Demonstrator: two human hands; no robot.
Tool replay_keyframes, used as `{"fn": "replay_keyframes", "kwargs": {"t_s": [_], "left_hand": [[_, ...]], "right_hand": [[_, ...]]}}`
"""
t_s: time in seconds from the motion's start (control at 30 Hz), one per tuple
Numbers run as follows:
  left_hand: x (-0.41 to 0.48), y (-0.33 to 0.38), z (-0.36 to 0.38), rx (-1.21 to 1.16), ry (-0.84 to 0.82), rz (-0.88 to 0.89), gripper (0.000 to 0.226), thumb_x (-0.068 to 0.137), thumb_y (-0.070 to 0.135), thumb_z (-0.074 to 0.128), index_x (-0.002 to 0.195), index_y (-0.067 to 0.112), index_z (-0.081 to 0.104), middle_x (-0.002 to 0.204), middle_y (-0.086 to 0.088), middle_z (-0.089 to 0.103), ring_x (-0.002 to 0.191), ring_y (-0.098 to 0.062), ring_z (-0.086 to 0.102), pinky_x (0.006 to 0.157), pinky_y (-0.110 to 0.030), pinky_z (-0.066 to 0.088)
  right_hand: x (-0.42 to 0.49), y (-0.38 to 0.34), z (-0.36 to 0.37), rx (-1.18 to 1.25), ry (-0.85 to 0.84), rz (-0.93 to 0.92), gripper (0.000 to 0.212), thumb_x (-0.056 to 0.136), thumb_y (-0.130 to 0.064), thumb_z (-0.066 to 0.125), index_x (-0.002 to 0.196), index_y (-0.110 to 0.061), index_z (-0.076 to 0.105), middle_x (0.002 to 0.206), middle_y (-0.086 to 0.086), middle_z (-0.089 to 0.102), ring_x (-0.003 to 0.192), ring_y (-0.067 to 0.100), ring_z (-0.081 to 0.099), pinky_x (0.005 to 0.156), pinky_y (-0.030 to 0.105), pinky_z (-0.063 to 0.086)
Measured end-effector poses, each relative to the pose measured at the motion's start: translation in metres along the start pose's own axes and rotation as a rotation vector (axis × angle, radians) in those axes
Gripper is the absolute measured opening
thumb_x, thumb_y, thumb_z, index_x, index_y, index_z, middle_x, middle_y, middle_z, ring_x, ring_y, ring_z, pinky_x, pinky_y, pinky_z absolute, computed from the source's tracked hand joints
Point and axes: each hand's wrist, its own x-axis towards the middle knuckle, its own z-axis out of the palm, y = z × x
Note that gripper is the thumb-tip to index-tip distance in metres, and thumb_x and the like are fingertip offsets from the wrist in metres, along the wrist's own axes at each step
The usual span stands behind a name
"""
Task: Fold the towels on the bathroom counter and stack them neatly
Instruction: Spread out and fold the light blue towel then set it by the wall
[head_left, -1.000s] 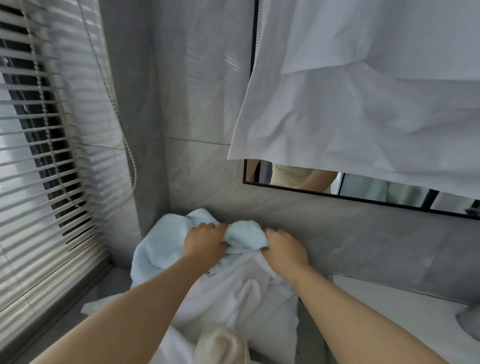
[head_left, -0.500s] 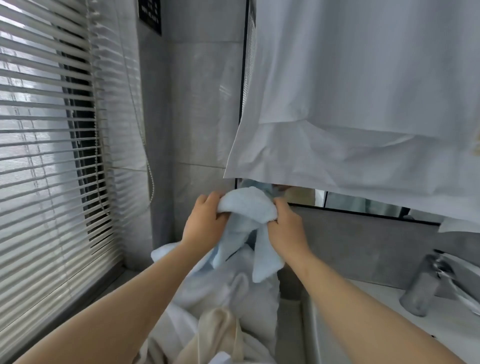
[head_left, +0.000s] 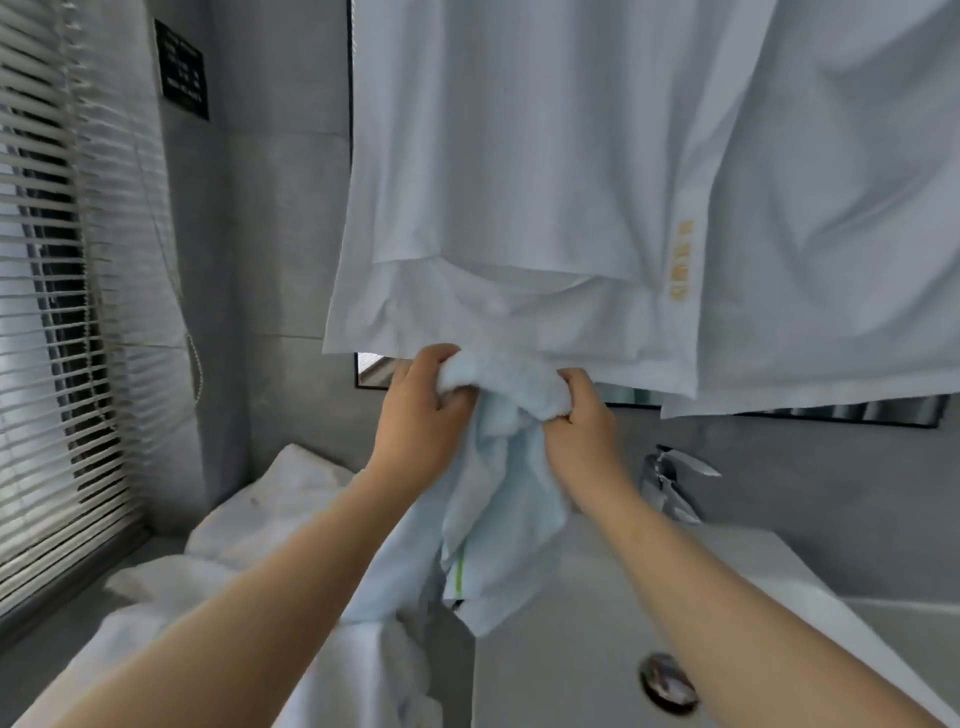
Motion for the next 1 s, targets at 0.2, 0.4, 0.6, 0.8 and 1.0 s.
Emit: {"fn": "replay_keyframes", "kwargs": {"t_s": [0.2, 0.4, 0.6, 0.8, 1.0], "left_hand": [[-0.048, 0.086, 0.087, -0.151, -0.016, -0.020, 0.024, 0.086, 0.008, 0.056, 0.107, 0.020, 0.056, 0.107, 0.002, 0.061, 0.103, -0.015, 0.055, 0.078, -0.017, 0.041], [-0.093, 0.173, 0.174, -0.318, -0.083, -0.106, 0.019, 0.085, 0.008, 0.055, 0.086, 0.027, 0.056, 0.087, 0.008, 0.062, 0.077, -0.004, 0.056, 0.067, -0.015, 0.044], [-0.124, 0.207, 0.245, -0.499, -0.204, -0.299, 0.012, 0.088, 0.020, 0.058, 0.099, 0.026, 0.057, 0.094, 0.008, 0.067, 0.090, -0.009, 0.064, 0.079, -0.029, 0.053], [-0.135, 0.214, 0.301, -0.566, -0.280, -0.411, 0.010, 0.088, 0.023, 0.060, 0.096, 0.027, 0.056, 0.096, 0.006, 0.065, 0.093, -0.014, 0.064, 0.082, -0.034, 0.054], [-0.131, 0.208, 0.339, -0.584, -0.331, -0.449, 0.012, 0.088, 0.024, 0.060, 0.099, 0.025, 0.057, 0.096, 0.005, 0.066, 0.090, -0.013, 0.063, 0.079, -0.032, 0.053]], "right_hand": [[-0.025, 0.029, -0.117, 0.020, 0.056, 0.022, 0.018, 0.094, -0.006, 0.046, 0.089, -0.023, 0.049, 0.080, -0.010, 0.056, 0.075, 0.009, 0.053, 0.066, 0.024, 0.042], [-0.048, 0.051, -0.242, 0.036, 0.082, 0.016, 0.024, 0.091, -0.006, 0.049, 0.084, -0.029, 0.049, 0.078, -0.014, 0.057, 0.071, -0.002, 0.051, 0.057, 0.007, 0.038], [-0.068, 0.077, -0.320, 0.025, 0.123, 0.085, 0.028, 0.091, -0.004, 0.049, 0.085, -0.032, 0.051, 0.079, -0.016, 0.058, 0.072, -0.004, 0.052, 0.058, 0.003, 0.039], [-0.072, 0.112, -0.361, -0.040, 0.174, 0.162, 0.028, 0.089, -0.004, 0.049, 0.079, -0.031, 0.049, 0.078, -0.011, 0.058, 0.072, 0.003, 0.052, 0.062, 0.015, 0.039], [-0.063, 0.140, -0.381, -0.070, 0.175, 0.197, 0.028, 0.090, -0.003, 0.048, 0.079, -0.029, 0.049, 0.077, -0.008, 0.056, 0.069, 0.003, 0.050, 0.055, 0.007, 0.037]]}}
